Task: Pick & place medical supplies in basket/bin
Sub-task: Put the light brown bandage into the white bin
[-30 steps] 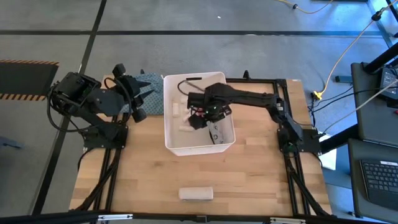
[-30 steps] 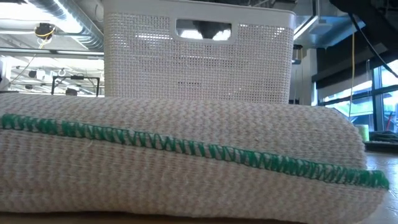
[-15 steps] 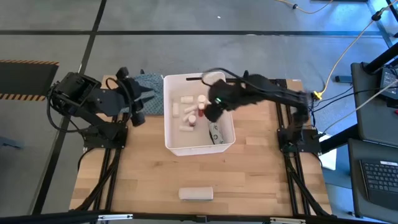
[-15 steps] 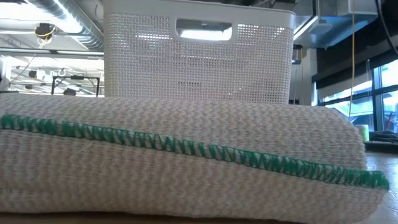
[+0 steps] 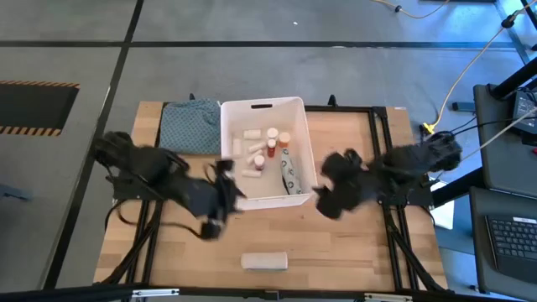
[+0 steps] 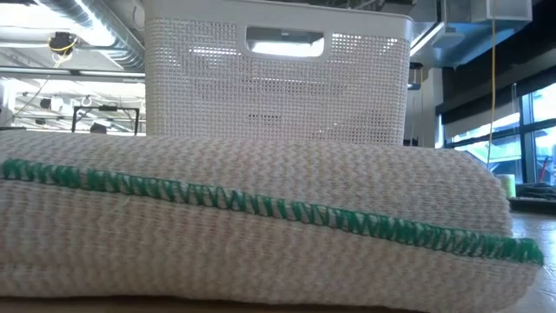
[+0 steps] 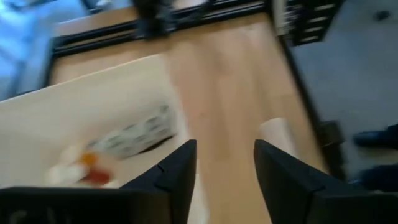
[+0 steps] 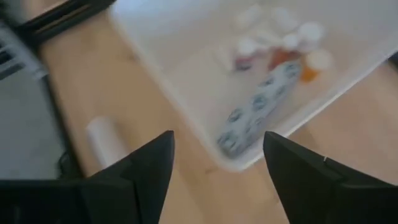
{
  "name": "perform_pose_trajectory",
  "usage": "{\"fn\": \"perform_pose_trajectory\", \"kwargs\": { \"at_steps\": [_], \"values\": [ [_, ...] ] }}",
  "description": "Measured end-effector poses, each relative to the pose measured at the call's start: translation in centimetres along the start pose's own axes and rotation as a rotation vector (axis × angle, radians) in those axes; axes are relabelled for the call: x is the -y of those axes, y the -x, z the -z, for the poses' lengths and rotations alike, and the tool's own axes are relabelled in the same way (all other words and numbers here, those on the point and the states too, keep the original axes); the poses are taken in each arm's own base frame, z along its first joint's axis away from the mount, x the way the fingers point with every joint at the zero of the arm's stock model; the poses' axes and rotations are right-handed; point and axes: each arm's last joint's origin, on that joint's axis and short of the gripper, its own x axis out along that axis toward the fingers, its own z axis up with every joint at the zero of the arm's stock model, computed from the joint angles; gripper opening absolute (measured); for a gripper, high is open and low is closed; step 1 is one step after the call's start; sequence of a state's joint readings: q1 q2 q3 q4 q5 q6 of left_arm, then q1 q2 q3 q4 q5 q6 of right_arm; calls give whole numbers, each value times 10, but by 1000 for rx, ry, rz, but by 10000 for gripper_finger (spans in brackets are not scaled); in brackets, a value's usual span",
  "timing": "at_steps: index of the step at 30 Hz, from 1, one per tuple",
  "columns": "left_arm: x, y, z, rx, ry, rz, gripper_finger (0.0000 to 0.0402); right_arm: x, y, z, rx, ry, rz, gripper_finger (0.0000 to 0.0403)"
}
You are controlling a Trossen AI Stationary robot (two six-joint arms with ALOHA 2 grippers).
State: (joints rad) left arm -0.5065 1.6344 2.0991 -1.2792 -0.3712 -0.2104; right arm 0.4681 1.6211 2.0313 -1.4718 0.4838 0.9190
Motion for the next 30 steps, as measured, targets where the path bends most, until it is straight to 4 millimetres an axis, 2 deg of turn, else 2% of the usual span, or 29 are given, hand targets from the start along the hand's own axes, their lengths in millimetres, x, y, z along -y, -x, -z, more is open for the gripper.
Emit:
{"fn": "perform_pose_trajectory", "kwargs": {
  "at_steps": [3, 7, 10, 14, 22, 30],
  "values": [
    [23, -28, -9, 19, -15, 56, 171, 0, 13, 28, 36, 24, -92, 248],
    [49, -67, -16, 33, -15, 76, 191, 11, 24, 54, 138, 24, -183, 248],
    [67, -95, -15, 11, -15, 75, 199, 21, 27, 68, 162, 13, -248, 248],
    [94, -135, -3, -65, -44, 67, 200, 32, 24, 82, 170, 5, -295, 248],
    [131, -204, 28, -248, 114, 79, 200, 46, 17, 97, 133, -23, -297, 248],
    [147, -267, 64, -422, 153, 56, 200, 45, 17, 96, 134, -11, -304, 248]
  ]
}}
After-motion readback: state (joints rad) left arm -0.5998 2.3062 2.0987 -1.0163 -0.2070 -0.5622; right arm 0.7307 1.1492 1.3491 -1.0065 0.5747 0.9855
